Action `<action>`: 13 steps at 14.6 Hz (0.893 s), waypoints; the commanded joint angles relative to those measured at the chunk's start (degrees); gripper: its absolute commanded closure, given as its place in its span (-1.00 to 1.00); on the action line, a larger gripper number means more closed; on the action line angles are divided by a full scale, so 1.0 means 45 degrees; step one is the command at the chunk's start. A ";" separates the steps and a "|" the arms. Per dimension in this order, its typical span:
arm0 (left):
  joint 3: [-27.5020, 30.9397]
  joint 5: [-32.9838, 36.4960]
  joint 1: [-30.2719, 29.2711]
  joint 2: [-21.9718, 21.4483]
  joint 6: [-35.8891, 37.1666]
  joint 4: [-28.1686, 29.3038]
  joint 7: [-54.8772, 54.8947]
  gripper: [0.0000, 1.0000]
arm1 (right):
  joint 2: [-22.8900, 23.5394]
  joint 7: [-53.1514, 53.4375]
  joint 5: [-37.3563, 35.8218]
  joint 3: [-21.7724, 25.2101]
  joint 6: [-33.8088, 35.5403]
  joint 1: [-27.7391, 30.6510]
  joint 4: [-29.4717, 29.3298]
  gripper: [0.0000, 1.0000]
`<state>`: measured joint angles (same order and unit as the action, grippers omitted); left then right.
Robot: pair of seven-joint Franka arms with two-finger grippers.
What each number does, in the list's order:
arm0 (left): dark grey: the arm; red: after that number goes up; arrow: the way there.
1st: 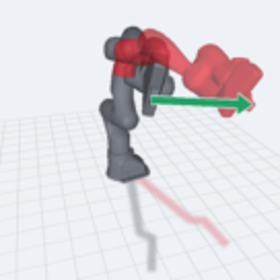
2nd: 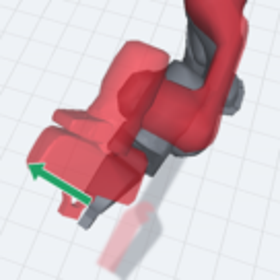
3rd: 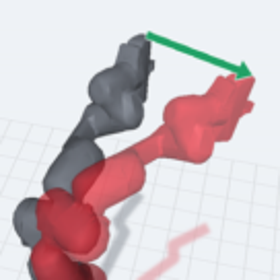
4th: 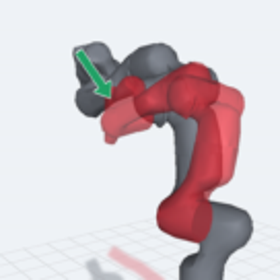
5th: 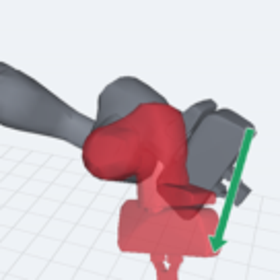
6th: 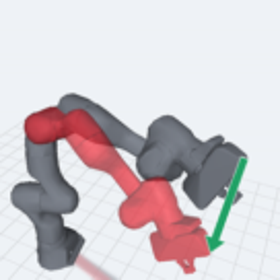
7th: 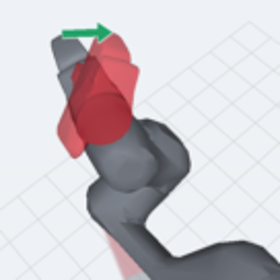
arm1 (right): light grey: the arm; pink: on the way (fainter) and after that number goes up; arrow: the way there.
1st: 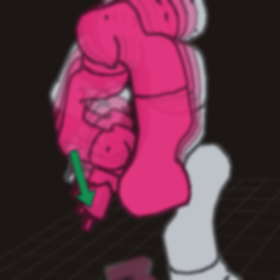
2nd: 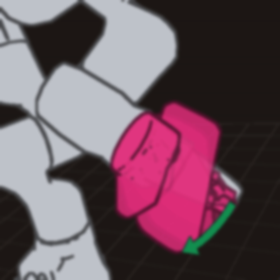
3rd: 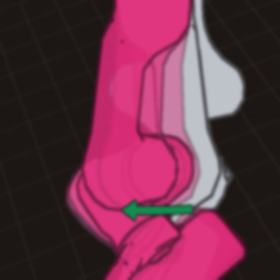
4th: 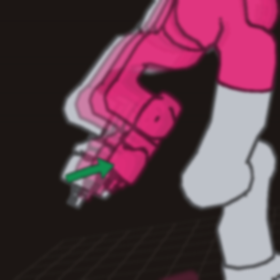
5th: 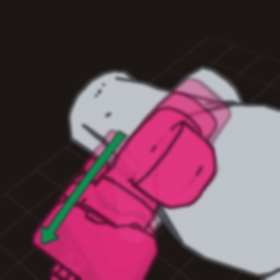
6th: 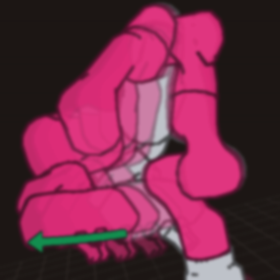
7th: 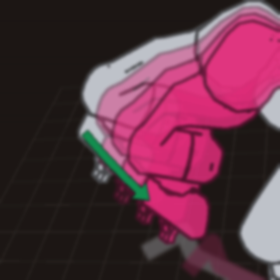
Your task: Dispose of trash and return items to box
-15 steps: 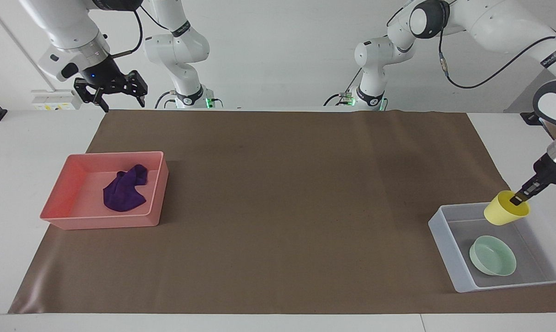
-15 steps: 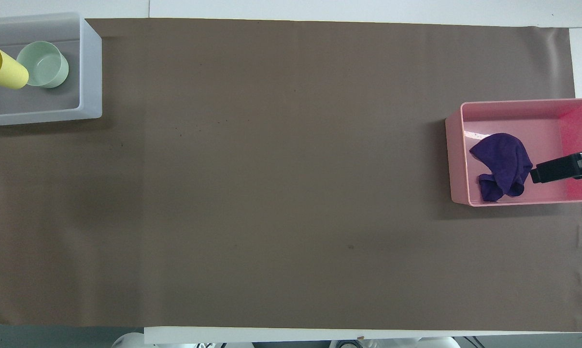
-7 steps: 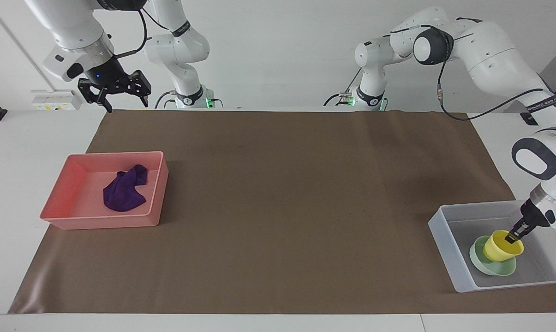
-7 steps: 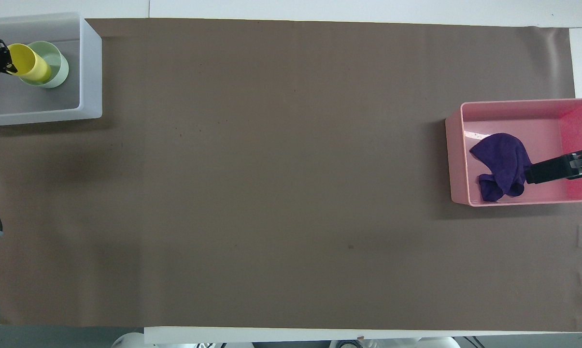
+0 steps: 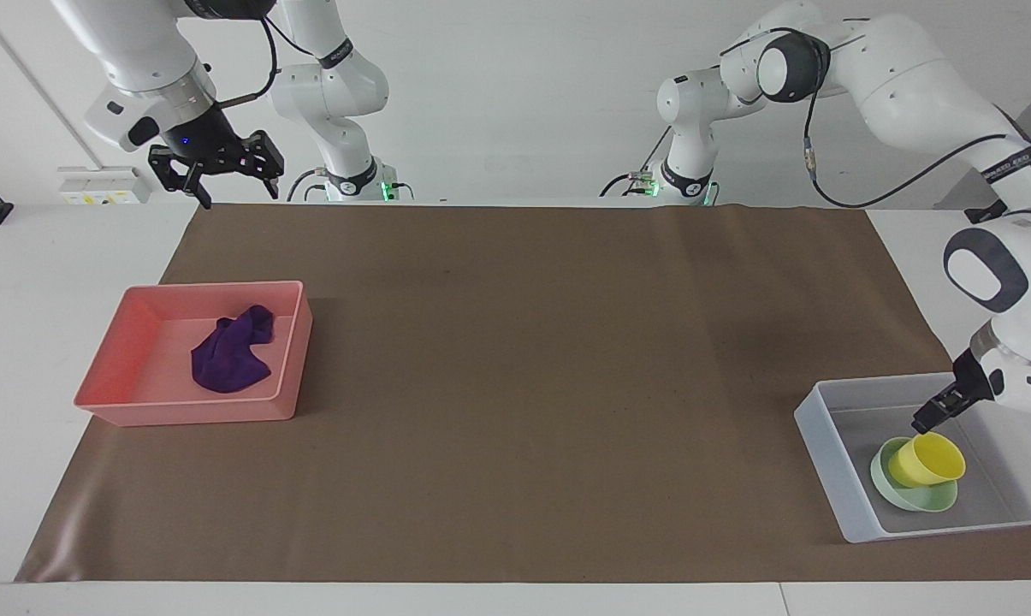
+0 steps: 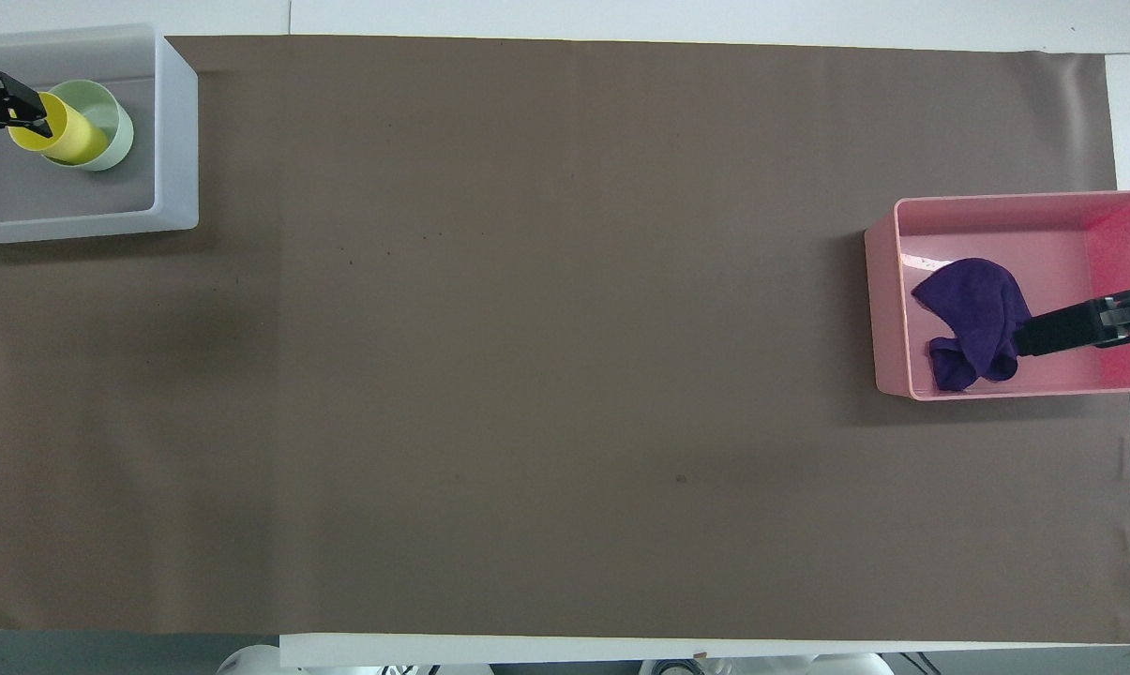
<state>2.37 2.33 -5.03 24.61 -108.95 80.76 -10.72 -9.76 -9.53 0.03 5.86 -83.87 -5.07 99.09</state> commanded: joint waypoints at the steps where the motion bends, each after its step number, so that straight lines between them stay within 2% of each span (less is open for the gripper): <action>1: 0.0020 0.0262 0.0665 -0.4734 -0.0340 0.5754 0.0253 -1.00 | -0.0156 0.0243 0.0033 0.0123 -0.0151 -0.0104 0.0246 -0.99; 2: 0.0020 0.0262 0.1016 -0.5596 -0.0069 0.6384 0.0292 -1.00 | -0.0156 0.0262 0.0033 0.0123 -0.0151 -0.0084 0.0246 -0.99; 3: 0.0020 0.0262 0.1542 -0.6088 0.0765 0.6467 0.0312 -1.00 | -0.0137 0.0263 0.0033 0.0123 -0.0151 -0.0103 0.0265 -0.99; 5: 0.0000 0.0282 0.2227 -0.6579 0.2795 0.5847 0.0273 -1.00 | -0.0136 0.0263 0.0033 0.0123 -0.0151 -0.0084 0.0265 -0.99; 7: 0.0000 0.0282 0.2387 -0.6815 0.3545 0.5184 0.0370 -1.00 | -0.0136 0.0418 0.0033 0.0123 -0.0151 -0.0103 0.0265 -0.99; 10: 0.0020 -0.0008 0.2271 -0.6369 0.4209 0.4169 0.1520 -0.99 | -0.0136 0.0497 0.0033 0.0104 -0.0170 -0.0103 0.0285 -0.99; 12: 0.0059 -0.0283 0.2231 -0.4656 0.5922 0.1404 0.2221 -0.99 | -0.0156 0.0497 0.0033 0.0123 -0.0151 -0.0103 0.0381 -0.99; 13: 0.0117 -0.0516 0.2211 -0.4532 0.6046 0.0946 0.2361 -1.00 | -0.0175 0.0497 0.0033 0.0104 -0.0170 -0.0103 0.0421 -0.99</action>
<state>2.46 1.79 5.43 -2.62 -87.08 95.69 -3.19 -9.76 -8.60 0.03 5.96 -83.87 -5.07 99.50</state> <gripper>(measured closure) 0.000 0.004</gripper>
